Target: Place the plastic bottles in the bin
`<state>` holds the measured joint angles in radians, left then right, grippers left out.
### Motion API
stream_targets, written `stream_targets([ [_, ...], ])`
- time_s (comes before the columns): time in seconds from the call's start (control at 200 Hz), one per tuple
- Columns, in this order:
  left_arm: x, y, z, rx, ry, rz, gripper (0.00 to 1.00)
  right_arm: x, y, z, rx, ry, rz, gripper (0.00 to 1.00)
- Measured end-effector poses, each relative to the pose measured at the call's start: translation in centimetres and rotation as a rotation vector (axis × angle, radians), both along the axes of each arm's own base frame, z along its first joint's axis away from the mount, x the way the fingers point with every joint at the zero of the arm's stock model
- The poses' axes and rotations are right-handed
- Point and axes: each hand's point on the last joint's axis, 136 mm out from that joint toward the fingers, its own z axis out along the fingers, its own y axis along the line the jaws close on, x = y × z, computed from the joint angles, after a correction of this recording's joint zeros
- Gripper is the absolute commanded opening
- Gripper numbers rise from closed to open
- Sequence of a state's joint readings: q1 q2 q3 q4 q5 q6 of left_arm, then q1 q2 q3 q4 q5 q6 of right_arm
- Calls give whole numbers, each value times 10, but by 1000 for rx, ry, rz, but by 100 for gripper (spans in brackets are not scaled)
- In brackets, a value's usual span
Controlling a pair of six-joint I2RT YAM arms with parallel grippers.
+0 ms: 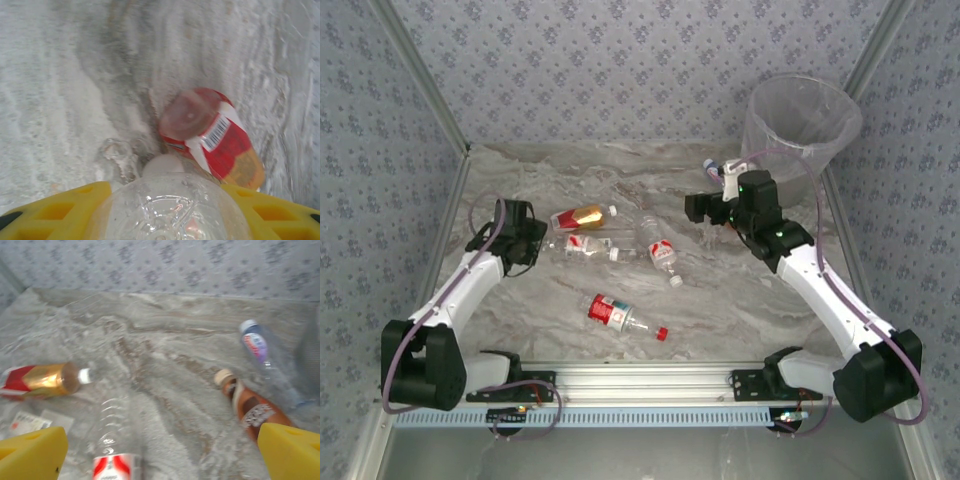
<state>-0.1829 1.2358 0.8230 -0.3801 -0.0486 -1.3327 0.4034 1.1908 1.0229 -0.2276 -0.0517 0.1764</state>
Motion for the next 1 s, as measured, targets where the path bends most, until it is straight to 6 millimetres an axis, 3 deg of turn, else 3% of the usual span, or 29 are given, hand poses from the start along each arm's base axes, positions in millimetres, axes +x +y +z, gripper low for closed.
stream_targets([
  [0.135,15,-22,26,39,-92,-136,52,-14,27,-8,15,29,103,100],
  [0.355,43,-77,70,112,-248,-383,52,-36,64,-18,30,66,230,100],
  [0.705,61,-139,85,163,-345,-659,51,-63,117,-38,89,216,399,100],
  [0.85,63,-151,93,170,-387,-726,51,-76,137,-35,78,230,486,100],
  [0.999,63,-157,98,164,-413,-769,52,-83,148,-46,44,272,539,100],
])
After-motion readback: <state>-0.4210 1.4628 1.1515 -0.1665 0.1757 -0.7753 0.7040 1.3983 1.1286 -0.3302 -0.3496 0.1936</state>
